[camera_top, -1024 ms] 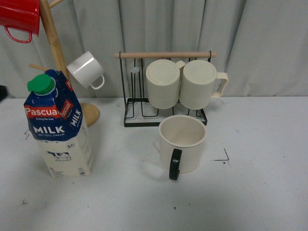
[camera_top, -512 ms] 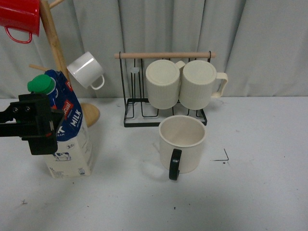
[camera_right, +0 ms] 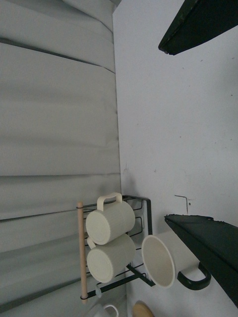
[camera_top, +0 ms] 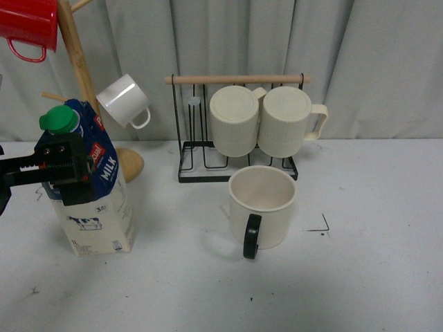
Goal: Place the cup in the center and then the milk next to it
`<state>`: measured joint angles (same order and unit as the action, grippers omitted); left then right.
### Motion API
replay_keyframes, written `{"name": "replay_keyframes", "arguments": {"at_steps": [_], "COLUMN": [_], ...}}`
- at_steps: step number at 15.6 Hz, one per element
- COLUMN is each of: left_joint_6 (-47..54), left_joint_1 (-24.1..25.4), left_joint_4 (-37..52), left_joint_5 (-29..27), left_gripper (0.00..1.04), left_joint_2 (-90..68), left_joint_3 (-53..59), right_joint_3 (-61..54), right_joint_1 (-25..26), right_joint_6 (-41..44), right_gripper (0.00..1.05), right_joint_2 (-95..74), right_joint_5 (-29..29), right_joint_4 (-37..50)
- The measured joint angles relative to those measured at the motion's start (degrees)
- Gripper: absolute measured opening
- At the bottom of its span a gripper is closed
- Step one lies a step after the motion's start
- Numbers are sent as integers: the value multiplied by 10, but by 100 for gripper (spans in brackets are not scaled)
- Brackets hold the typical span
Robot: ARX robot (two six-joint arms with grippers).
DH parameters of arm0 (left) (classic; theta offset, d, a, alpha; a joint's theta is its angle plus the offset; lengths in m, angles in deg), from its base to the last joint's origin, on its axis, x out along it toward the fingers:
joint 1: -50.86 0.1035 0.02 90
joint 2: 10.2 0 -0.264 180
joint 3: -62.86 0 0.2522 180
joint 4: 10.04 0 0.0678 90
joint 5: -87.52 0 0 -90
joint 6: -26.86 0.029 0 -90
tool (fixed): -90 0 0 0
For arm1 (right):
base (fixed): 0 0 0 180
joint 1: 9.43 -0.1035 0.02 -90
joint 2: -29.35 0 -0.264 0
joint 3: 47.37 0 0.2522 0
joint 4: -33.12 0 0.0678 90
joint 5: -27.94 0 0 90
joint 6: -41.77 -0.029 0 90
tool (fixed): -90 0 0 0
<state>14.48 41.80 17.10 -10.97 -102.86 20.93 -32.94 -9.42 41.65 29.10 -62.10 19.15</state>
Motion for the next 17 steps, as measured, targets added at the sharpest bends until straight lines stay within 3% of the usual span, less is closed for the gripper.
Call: {"name": "replay_keyframes", "arguments": {"at_steps": [8,13,17], "left_joint_6": [10,0,-13], "left_joint_1": [4,-7,-25], "left_joint_4": [76,75,44], "left_joint_5": [-70,-85,-105], "left_gripper": [95,44,30], "left_joint_2": [-125,-120,-99], "left_joint_3": [-73,-74,-74], "right_joint_3": [0,0,0], "right_joint_1": [0,0,0], "right_joint_6": [0,0,0], "right_gripper": [98,98,98], "right_joint_2": [0,0,0], "right_joint_5": [0,0,0], "right_joint_4": [0,0,0]}}
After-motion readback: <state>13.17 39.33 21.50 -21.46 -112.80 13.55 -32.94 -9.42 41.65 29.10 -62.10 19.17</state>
